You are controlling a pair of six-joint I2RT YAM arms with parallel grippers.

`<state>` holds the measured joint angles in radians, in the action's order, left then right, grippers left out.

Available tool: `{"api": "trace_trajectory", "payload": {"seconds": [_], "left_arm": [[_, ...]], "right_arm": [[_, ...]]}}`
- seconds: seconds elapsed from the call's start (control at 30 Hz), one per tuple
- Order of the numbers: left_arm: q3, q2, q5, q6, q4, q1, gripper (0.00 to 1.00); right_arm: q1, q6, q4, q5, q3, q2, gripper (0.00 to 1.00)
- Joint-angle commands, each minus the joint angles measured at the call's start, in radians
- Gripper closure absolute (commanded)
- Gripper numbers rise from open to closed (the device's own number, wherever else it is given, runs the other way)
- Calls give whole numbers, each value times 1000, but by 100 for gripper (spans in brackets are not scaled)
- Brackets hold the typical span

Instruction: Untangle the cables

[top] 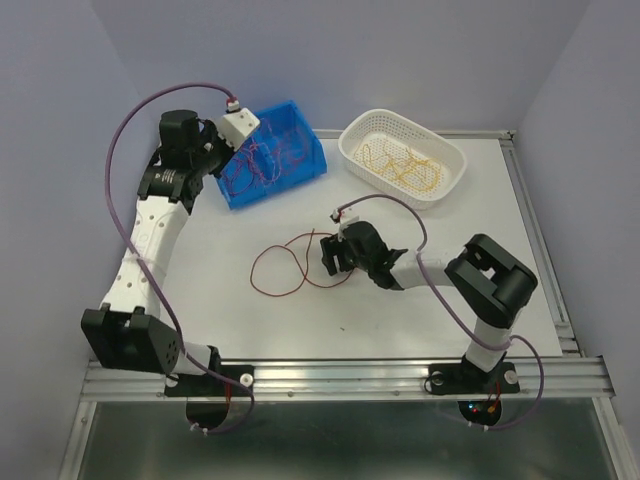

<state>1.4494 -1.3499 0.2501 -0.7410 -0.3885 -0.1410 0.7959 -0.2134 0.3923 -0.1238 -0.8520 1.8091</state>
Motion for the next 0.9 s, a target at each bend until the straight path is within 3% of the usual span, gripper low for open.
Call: {"api": "trace_trajectory", "payload": {"seconds": [0.0, 0.5, 0.8, 0.87], "left_arm": [[104, -138, -48, 14, 66, 49, 100], [564, -627, -155, -31, -189, 121, 100], [456, -558, -264, -49, -79, 175, 100], [463, -529, -194, -50, -98, 192, 100]], "right_arm": [[-6, -24, -1, -56, 63, -108, 25], [-4, -38, -3, -70, 151, -246, 24], [-6, -30, -1, -63, 148, -255, 24], [-6, -30, -3, -62, 142, -249, 24]]}}
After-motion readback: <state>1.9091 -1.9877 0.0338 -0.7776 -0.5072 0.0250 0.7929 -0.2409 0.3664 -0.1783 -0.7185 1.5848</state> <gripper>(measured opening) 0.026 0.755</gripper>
